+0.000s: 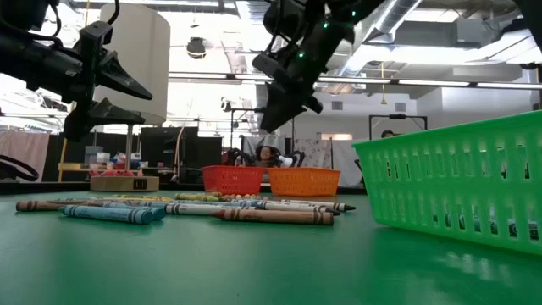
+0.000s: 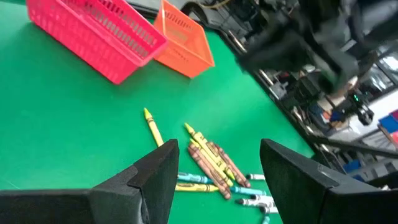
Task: Sort crayons
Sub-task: Put the black crayon into the black bin
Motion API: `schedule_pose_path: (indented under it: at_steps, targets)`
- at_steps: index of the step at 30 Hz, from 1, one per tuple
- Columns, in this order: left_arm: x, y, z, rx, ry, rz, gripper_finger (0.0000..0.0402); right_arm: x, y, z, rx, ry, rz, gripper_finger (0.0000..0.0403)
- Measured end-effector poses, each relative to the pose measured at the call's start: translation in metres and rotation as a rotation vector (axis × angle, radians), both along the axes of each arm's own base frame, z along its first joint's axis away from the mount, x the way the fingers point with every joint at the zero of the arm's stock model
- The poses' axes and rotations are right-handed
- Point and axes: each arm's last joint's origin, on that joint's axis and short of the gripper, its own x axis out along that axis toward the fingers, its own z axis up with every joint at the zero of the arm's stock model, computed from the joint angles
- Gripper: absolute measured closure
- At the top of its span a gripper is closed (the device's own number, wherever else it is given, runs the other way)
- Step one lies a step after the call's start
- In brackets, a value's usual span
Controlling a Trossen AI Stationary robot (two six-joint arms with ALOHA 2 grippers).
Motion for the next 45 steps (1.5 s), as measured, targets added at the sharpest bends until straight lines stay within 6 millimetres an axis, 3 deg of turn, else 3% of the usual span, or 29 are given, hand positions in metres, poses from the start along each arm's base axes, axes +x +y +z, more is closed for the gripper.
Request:
schedule_pose_path:
  at_steps: [7,13,19,32,45]
  targets:
    - [-0.001,0.000,-0.004,0.006,0.040,0.000,0.0186,0.010,0.065,-0.033,-0.035,0.155,0.063,0.0330]
    - [-0.001,0.000,-0.004,0.002,0.046,0.001,0.0186,0.009,0.087,-0.066,-0.018,0.334,0.099,0.0330]
    - [-0.001,0.000,-0.004,-0.001,0.046,-0.005,0.0186,-0.002,0.102,-0.076,0.011,0.472,0.109,0.0330]
    - [-0.001,-0.002,-0.005,-0.029,0.051,-0.056,0.0186,-0.009,0.129,-0.060,-0.066,0.440,0.242,0.0330]
    - [-0.001,-0.002,-0.006,-0.032,0.056,-0.072,0.0186,-0.032,0.130,-0.010,-0.104,0.358,0.358,0.0330]
